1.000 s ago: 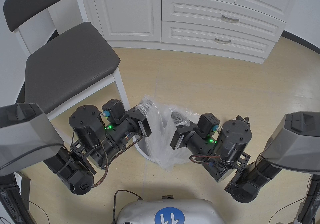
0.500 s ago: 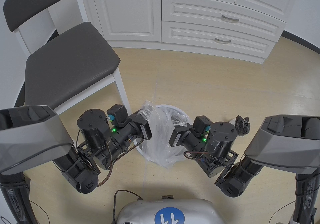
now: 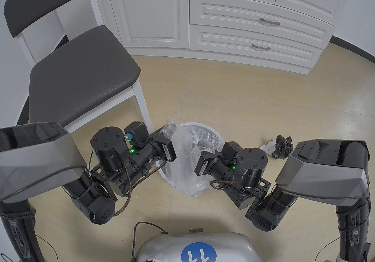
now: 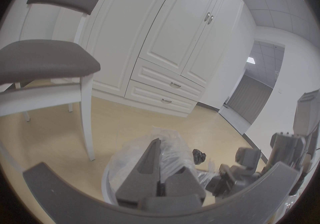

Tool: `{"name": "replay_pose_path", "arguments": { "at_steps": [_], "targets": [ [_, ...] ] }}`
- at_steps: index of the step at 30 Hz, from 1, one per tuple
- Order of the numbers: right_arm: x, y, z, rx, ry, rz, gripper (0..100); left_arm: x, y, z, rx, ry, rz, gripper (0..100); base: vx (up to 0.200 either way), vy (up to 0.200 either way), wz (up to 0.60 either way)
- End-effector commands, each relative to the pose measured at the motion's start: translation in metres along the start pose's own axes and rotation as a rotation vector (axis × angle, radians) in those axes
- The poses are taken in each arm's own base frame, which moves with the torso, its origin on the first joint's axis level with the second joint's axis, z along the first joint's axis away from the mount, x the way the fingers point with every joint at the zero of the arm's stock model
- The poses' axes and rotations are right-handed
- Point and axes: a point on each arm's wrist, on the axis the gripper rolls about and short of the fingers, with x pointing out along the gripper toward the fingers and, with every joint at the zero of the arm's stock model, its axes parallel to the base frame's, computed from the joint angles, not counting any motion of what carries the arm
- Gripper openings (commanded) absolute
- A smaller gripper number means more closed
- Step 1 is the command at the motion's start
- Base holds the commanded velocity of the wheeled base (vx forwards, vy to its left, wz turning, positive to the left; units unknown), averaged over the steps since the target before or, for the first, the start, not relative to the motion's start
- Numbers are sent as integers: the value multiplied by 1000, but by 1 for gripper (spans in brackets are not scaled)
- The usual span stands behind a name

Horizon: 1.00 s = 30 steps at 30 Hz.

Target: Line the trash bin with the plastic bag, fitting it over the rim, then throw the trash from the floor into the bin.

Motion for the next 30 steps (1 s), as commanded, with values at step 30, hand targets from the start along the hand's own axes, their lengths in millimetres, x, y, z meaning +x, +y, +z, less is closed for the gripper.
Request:
{"name": "replay_pose_path", "arguments": {
  "at_steps": [30],
  "targets": [
    [12,-36,32,-23,158,-225,0,-4,-16,9,-150,29,-44,0,0,0,0]
  ]
}}
